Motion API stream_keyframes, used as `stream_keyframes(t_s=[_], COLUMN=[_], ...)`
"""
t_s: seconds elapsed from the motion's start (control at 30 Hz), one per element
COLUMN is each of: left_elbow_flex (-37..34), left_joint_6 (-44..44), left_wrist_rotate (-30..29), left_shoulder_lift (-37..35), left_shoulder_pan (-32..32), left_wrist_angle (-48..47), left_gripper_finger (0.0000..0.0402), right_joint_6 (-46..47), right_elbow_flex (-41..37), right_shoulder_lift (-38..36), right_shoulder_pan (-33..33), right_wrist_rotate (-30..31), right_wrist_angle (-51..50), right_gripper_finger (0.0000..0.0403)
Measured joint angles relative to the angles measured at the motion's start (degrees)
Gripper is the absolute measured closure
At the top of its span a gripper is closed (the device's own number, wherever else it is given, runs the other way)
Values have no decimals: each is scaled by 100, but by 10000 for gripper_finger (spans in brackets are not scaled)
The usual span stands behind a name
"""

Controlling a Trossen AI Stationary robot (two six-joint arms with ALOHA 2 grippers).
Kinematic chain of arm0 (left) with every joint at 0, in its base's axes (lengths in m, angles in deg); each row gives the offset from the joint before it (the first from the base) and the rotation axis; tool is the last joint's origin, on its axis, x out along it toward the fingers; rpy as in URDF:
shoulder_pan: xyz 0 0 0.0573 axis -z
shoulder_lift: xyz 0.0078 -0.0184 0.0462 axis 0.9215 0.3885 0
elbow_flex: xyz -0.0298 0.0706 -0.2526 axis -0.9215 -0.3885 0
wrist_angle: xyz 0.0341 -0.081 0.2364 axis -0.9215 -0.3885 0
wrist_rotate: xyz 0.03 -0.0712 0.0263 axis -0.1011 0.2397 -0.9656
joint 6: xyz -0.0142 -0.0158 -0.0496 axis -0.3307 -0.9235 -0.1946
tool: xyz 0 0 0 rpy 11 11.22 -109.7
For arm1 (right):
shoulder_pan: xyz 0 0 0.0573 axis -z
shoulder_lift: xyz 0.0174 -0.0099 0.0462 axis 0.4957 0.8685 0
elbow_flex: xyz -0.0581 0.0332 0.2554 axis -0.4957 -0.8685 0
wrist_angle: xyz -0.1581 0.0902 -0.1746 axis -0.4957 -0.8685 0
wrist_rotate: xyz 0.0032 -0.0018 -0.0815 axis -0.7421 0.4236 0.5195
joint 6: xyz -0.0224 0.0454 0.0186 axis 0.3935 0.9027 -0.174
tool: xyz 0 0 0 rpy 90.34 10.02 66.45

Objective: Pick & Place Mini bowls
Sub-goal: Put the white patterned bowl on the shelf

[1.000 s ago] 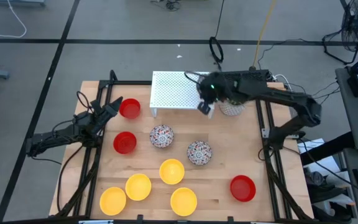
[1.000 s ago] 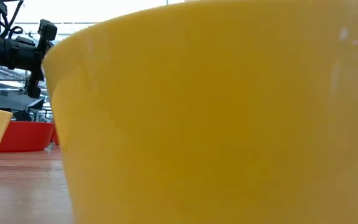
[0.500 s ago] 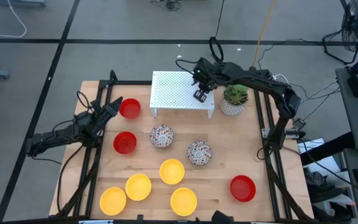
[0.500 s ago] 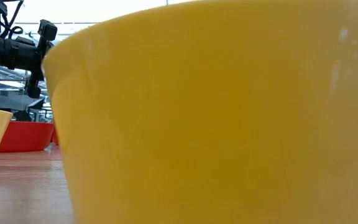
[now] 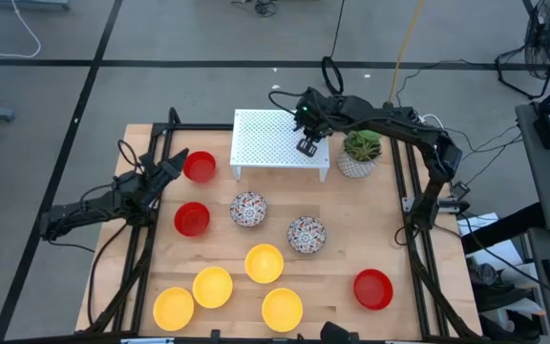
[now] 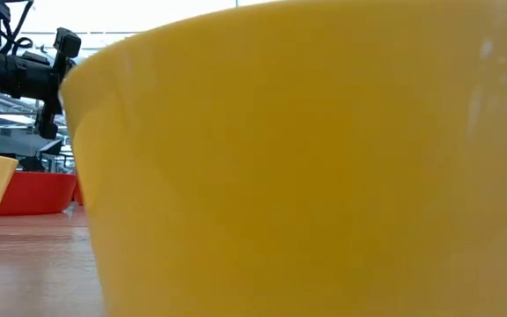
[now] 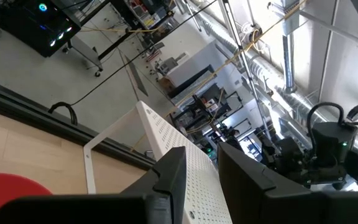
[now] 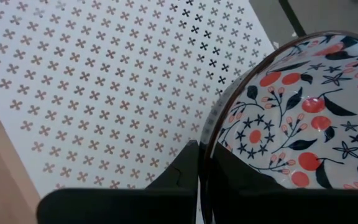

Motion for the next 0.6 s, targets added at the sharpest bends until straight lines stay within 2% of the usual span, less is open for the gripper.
stream_keyframes(t_s=[0.6], left_elbow_flex=[0], left_joint_6=[-2], left_wrist_rotate=[-1], left_shoulder_lift=[0], left_shoulder_pan=[-2], left_wrist_angle=[0], left_gripper_finger=[309], right_joint_6=[-4], right_elbow_flex=[-244], right_shoulder_lift=[0], right_shoulder_pan=[2], right_wrist_rotate=[5], right_wrist_angle=[410], right_gripper_finger=[388])
